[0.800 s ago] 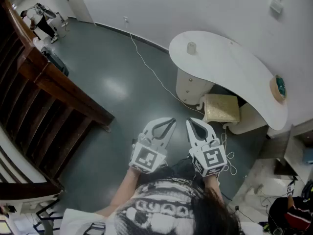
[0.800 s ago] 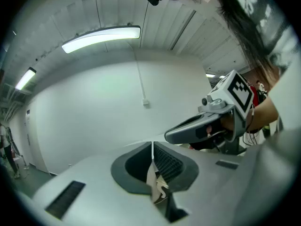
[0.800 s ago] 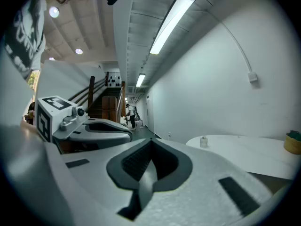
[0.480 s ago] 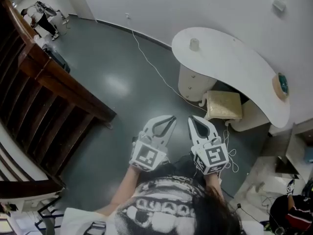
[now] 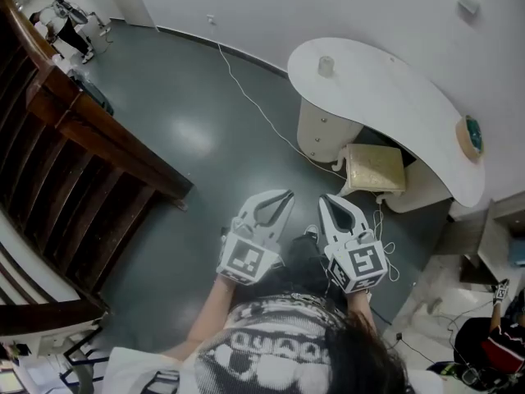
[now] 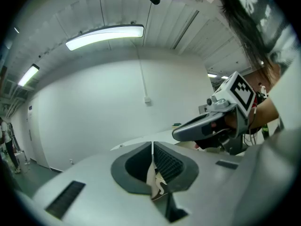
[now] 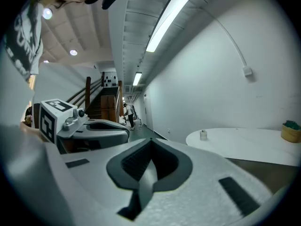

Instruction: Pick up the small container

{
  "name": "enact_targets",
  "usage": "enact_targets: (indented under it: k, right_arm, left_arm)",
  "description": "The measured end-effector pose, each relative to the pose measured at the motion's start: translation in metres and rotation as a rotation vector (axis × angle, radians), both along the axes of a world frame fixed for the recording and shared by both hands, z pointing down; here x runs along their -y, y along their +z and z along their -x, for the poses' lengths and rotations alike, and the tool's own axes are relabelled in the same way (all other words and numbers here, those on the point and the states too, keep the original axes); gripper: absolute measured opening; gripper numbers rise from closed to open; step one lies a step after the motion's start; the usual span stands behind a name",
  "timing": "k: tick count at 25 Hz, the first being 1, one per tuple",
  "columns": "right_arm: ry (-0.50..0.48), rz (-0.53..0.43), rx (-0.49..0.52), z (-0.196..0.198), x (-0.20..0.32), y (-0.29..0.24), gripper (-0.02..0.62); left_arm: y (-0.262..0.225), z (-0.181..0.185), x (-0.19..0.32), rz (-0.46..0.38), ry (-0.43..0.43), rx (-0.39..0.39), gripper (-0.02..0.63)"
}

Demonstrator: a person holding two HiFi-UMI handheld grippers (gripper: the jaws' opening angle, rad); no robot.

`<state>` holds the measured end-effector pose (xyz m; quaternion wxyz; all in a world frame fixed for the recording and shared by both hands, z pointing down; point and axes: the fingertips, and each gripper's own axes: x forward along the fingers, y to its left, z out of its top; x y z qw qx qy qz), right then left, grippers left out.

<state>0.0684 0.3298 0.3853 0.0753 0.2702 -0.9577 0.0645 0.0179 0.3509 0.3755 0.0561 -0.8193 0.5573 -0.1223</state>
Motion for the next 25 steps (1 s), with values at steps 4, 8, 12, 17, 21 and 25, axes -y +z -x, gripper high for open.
enact_targets:
  k: [4, 8, 12, 17, 21, 25]
  right_arm:
    - [0.003, 0.004, 0.006, -0.001, 0.01, -0.003, 0.002]
    - [-0.008, 0.019, -0.003, 0.005, 0.02, 0.004, 0.002]
    - [-0.026, 0.033, 0.005, 0.013, 0.042, 0.011, 0.002]
    - [-0.039, 0.038, 0.015, 0.033, 0.083, 0.017, 0.002]
    - [-0.046, 0.042, 0.018, 0.042, 0.126, 0.017, 0.002]
    - [-0.055, 0.041, 0.017, 0.047, 0.174, 0.014, 0.002]
  left_arm:
    - [0.007, 0.0, 0.009, -0.006, -0.005, -0.021, 0.011]
    - [0.002, 0.005, 0.018, 0.019, -0.006, -0.004, 0.011]
    - [0.006, 0.01, 0.035, 0.03, -0.022, 0.004, 0.011]
    - [0.012, 0.03, 0.073, 0.041, -0.04, 0.011, 0.011]
    - [0.014, 0.037, 0.116, 0.04, -0.04, 0.023, 0.012]
    - [0.005, 0.038, 0.163, 0.048, -0.036, 0.033, 0.011]
